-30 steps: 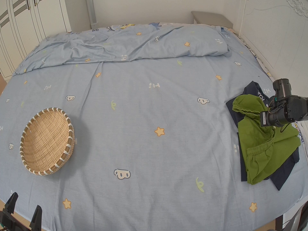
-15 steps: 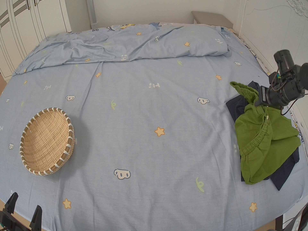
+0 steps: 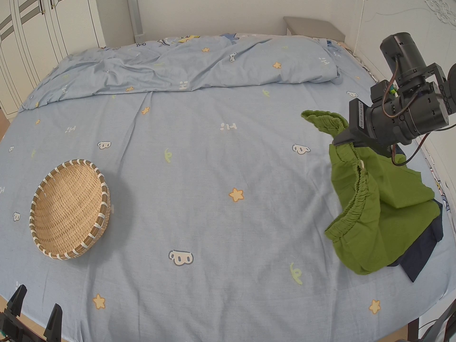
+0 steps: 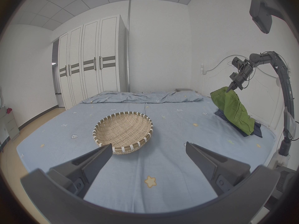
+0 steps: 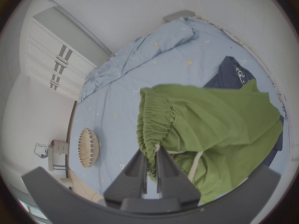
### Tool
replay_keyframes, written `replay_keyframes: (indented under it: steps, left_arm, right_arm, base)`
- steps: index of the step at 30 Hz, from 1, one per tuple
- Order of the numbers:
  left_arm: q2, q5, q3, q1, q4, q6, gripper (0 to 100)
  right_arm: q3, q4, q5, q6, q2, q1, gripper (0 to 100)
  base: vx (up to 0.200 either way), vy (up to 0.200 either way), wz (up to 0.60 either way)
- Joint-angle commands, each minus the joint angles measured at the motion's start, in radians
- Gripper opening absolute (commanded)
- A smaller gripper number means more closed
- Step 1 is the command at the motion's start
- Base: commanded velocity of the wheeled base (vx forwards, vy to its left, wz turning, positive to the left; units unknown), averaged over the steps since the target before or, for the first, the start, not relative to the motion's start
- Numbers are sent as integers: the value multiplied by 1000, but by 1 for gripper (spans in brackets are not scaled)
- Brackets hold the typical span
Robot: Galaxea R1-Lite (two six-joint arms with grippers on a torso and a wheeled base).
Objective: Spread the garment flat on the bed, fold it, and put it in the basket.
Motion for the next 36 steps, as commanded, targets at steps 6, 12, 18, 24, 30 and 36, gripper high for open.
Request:
replay_keyframes:
  steps: [6, 12, 18, 24, 30, 36]
  left_arm:
    - [-7, 0, 16, 0, 0, 0, 100]
    - [-7, 0, 16, 0, 0, 1, 100]
    - [-7, 0, 16, 0, 0, 0, 100]
    - [-7, 0, 16, 0, 0, 0, 100]
    - [-7, 0, 16, 0, 0, 1, 100]
    - [-7, 0, 16, 0, 0, 1, 100]
  right_arm:
    - [-67, -79, -137, 45, 55, 227, 0]
    - [-269, -88, -132, 71, 224, 321, 0]
    - [-297, -80, -132, 87, 398, 385, 0]
    - [-297, -63, -130, 107, 579, 442, 0]
    - [-297, 178, -127, 183, 649, 466, 0]
    - [-297, 678, -123, 167, 618, 393, 0]
  base:
    - [0, 0, 0]
    - [0, 0, 0]
    - [0, 0, 0]
    - [0, 0, 0]
    - [0, 0, 0]
    - [0, 0, 0]
